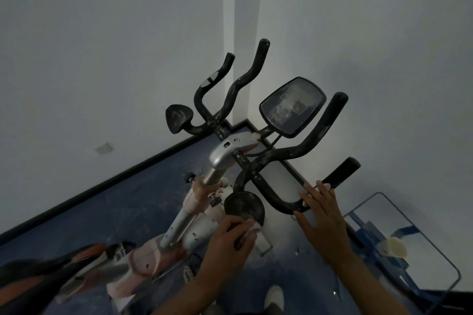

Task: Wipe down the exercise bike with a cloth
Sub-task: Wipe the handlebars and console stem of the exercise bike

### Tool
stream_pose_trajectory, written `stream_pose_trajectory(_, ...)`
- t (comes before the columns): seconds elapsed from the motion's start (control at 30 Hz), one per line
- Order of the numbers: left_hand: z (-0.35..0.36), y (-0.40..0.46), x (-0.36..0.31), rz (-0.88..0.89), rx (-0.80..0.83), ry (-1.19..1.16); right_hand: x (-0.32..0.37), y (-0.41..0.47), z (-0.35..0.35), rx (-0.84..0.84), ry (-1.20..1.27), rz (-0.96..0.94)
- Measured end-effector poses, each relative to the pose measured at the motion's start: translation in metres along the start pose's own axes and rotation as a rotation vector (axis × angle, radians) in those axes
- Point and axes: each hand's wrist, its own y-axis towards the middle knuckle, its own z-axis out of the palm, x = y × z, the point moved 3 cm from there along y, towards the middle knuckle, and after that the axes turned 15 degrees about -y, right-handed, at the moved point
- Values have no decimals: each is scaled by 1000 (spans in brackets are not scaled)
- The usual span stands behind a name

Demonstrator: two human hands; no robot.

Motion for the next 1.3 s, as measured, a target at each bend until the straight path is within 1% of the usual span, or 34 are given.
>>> stream_pose_trajectory(0.07, -3, -4, 1, -44, -43, -37, 0, -1, 2, -13, 12, -9)
stream_pose_trajectory(0.13, 0, 4, -4, -44, -66, -45, -1, -1, 4, -14, 9, -19)
stream_pose_trajectory(0.27, 9, 21, -23, 39, 10, -39, 0, -1, 4, -16, 17, -10)
stream_pose_trajectory(0.37, 0, 14, -13, 3, 17, -30, 4, 0, 4, -29, 53, 31)
stream_pose_trajectory(0.5, -20, 2, 7, -40, -11, 52, 6, 0, 3, -21, 77, 52)
stream_pose_trajectory(0.6, -15, 16, -8, 7, -37, 50, 5, 0, 1, 4, 84, 64)
stream_pose_trajectory(0.73, 13, 29, -24, 87, 35, 32, 6, -1, 0, 42, 91, 81)
stream_pose_trajectory(0.8, 12, 22, -13, 63, 14, 19, 4, -1, 0, 54, 96, 91)
stream_pose_trajectory(0.93, -13, 1, 10, -63, -61, 24, 4, 0, -1, 52, 105, 84)
stream_pose_trajectory(1.0, -18, -1, 13, -97, -87, 13, 5, -1, -1, 44, 103, 84)
stream_pose_trajectory(1.07, -11, 8, 3, -45, -80, 20, 5, 0, -1, 41, 98, 86)
stream_pose_trajectory(1.17, 11, 23, -16, 38, 0, 18, 6, 0, 0, 30, 87, 82)
stream_pose_trajectory(1.23, 17, 25, -19, 55, 12, 7, 5, 0, 1, 35, 67, 77)
stream_pose_trajectory(1.3, 12, 19, -11, 30, -2, 17, 3, -1, 2, 40, 36, 55)
